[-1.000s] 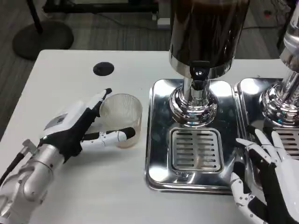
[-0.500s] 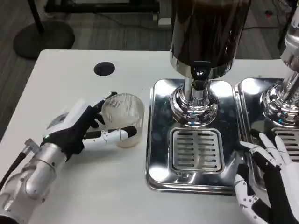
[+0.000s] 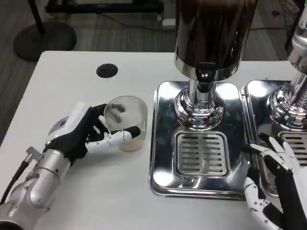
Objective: Grasp the cup under the faucet to collect the drink, then remove the cup.
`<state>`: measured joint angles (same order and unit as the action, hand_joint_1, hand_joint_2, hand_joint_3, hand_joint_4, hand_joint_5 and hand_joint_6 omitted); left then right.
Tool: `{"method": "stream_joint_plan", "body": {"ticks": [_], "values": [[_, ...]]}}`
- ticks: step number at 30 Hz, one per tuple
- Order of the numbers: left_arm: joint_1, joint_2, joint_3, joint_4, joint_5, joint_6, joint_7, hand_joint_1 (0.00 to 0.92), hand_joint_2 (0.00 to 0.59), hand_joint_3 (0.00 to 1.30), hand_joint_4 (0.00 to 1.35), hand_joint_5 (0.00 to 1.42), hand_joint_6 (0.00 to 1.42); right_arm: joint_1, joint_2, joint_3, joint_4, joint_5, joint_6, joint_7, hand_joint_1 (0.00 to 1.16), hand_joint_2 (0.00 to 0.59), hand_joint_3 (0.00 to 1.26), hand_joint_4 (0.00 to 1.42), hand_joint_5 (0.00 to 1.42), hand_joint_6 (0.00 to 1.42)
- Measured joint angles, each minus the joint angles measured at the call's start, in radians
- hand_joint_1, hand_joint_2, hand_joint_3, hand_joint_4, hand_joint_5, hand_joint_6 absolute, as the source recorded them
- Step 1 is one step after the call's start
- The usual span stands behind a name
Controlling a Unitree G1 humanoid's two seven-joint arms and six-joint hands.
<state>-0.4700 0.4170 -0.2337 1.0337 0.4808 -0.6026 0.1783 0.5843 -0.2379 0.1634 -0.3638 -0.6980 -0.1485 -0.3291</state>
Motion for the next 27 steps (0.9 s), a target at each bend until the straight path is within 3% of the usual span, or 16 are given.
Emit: {"method": "stream_joint_plan", "body": {"ticks": [7,15,27], "values": [[0.002,-0.001,-0.012,0.010,0.001,-0.034,0.033,0.274,0.151,0.40,0.53,0.82,1.07,0.003,0.000,-0.005,0.000,0.013,-0.005,0.006,0.41,0.573,0.33,0.10,0.05,0.22],[0.011,-0.004,-0.011,-0.025,0.000,-0.077,0.062,0.273,0.151,0.40,0.54,0.82,1.08,0.010,0.009,-0.006,-0.003,0.013,-0.012,0.005,0.41,0.573,0.33,0.10,0.05,0.22],[0.010,-0.051,-0.012,-0.060,-0.004,-0.106,0.048,0.263,0.153,0.40,0.54,0.82,1.07,0.044,0.030,-0.020,-0.032,0.010,-0.017,0.005,0.41,0.580,0.33,0.11,0.05,0.23]]}}
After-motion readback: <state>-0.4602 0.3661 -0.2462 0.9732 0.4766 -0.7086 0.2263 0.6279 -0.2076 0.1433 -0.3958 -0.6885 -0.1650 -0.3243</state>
